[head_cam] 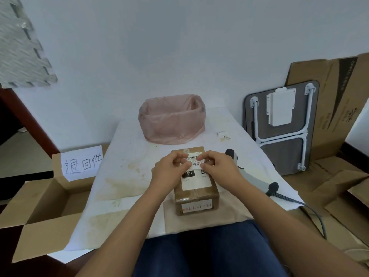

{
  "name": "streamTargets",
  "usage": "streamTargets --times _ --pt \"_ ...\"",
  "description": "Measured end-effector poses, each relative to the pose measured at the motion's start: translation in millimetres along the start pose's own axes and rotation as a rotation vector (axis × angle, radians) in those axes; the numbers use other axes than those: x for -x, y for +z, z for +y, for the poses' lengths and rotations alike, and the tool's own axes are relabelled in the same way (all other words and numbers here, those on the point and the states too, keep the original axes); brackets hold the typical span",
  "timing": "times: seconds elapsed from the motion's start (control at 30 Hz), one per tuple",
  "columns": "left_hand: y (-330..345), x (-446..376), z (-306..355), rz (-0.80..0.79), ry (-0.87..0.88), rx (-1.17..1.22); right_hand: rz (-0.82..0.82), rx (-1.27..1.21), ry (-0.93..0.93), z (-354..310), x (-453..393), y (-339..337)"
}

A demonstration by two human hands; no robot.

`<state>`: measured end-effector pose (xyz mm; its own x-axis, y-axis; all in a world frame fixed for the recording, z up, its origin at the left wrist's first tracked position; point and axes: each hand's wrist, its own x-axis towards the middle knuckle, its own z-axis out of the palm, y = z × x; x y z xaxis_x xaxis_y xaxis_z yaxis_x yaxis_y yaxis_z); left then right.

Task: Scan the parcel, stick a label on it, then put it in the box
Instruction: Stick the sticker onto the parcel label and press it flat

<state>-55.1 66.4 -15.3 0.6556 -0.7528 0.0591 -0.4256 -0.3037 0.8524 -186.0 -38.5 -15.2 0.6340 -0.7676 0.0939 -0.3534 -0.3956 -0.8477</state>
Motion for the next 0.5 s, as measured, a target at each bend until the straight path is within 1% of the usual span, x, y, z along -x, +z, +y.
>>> streamTargets --times 0.13,0.23,0.5 --pt "8.5 -5.1 -0.3 0.039 0.031 -0.020 -0.045 0.006 -0.045 -0.4 -2.4 1.3" --pt "9.9 -8.1 -2.7 0.082 0.023 -0.035 -0.069 0.015 -0.064 -0.7 -5.3 2.7" --pt "12.6 -12.9 -7.4 0.120 -0.039 -0.084 -0.029 0.065 -0.078 2.7 -11.1 9.8"
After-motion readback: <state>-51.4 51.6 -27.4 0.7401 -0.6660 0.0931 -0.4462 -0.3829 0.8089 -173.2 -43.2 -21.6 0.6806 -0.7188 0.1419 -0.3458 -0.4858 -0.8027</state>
